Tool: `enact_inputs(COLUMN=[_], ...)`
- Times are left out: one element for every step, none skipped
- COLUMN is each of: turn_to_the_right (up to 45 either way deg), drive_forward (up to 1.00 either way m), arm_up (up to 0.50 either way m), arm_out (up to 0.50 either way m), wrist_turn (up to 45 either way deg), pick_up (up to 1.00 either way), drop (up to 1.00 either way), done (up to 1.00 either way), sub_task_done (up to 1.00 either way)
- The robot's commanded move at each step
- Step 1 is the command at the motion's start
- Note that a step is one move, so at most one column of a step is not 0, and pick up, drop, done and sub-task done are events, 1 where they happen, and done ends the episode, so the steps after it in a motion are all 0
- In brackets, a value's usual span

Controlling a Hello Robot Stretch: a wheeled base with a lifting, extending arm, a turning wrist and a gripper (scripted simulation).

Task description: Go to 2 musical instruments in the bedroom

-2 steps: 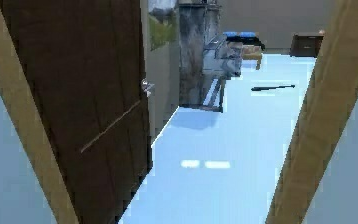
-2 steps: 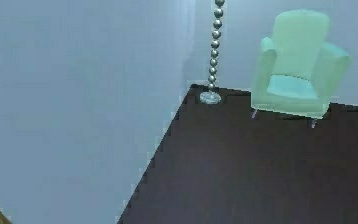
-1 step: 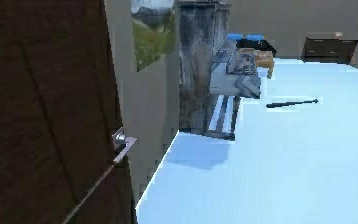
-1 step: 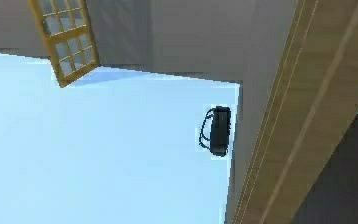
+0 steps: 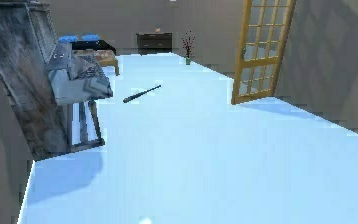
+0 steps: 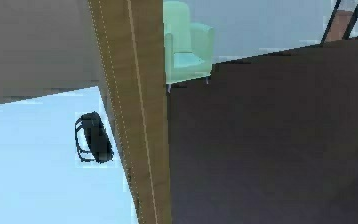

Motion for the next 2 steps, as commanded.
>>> enact_inputs(turn_to_the_right=[0.0, -18.0], drive_forward=[0.05, 0.0], arm_up=[0.0, 0.0], arm_out=[0.0, 0.0], wrist_turn=[0.0, 0.0], pick_up=[0.0, 0.0], drop=[0.0, 0.0], done=[0.0, 0.0], sub_task_done=[0.0, 0.0])
